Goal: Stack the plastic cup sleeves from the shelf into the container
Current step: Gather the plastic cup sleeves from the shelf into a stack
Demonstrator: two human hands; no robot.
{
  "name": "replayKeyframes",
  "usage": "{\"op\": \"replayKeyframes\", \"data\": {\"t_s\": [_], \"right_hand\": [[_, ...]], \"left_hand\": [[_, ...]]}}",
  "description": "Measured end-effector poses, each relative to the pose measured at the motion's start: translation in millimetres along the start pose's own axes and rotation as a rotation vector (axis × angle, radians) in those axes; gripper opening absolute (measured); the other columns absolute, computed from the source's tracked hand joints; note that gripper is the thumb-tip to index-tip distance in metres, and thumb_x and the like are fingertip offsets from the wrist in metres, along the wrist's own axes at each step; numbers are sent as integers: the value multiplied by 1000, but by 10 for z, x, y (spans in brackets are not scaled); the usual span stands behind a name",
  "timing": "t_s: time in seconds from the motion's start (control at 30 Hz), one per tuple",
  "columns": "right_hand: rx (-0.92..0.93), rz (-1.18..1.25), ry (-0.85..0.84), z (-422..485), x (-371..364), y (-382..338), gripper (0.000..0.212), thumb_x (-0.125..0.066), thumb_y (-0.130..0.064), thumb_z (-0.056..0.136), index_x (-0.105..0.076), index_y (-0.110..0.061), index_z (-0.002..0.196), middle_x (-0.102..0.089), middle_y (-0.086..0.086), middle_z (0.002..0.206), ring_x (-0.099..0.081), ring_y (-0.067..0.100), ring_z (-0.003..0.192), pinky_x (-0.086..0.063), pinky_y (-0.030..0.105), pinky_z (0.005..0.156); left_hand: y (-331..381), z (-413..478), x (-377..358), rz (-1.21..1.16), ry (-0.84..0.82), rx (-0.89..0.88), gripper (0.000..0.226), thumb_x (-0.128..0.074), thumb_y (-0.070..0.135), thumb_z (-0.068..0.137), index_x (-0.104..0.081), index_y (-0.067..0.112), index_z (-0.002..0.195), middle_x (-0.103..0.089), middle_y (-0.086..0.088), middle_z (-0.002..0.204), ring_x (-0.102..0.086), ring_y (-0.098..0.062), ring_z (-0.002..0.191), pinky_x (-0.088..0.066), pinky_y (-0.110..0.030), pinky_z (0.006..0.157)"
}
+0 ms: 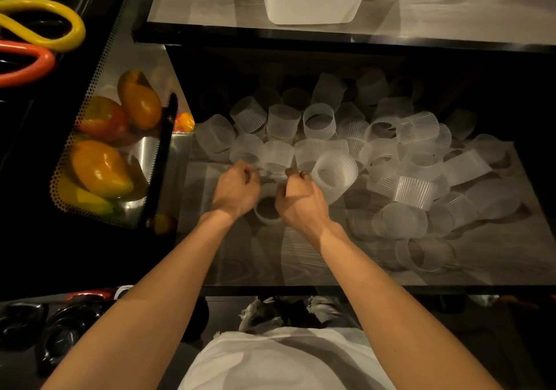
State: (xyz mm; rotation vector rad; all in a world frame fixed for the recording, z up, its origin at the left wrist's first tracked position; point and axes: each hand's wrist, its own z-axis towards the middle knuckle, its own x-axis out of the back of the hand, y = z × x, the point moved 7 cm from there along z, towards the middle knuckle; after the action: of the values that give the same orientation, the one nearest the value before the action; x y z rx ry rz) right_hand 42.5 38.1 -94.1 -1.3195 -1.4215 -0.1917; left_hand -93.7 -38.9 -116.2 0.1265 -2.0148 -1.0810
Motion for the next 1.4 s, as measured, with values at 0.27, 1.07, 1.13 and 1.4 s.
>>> {"op": "replayKeyframes", "data": {"t_s": [0.27,1.07,1.13,1.4], "right_hand": [[-144,220,-49,410,59,-107,58,-54,-14,97,-36,-13,152,-61,16,134,-61,33,120,-52,41,99],[82,303,34,159,120,-235,41,-54,-9,96,-53,-12,137,-57,6,129,-55,23,123,-48,38,106],[55,309,-9,148,55,-156,43,-54,-7,96,-52,-10,139,-56,8,132,-56,22,124,-48,34,105],[-23,257,-81,206,-38,18,56,-52,-13,99,-35,-9,152,-46,15,148,-50,30,134,-44,35,108]], "left_hand": [[223,221,-61,-70,-89,23,42,-44,14,102,-51,16,144,-57,-5,141,-54,-22,129,-41,-27,101],[146,81,29,-471,-65,133,41,-72,7,86,-53,13,123,-71,-8,105,-69,-20,99,-58,-37,91],[93,87,22,-428,-26,139,38,-71,11,88,-55,15,122,-69,-4,106,-67,-18,100,-57,-37,92],[-65,162,-68,-317,-81,174,14,-65,15,93,-55,24,93,-62,5,89,-60,-10,84,-53,-27,76]]}}
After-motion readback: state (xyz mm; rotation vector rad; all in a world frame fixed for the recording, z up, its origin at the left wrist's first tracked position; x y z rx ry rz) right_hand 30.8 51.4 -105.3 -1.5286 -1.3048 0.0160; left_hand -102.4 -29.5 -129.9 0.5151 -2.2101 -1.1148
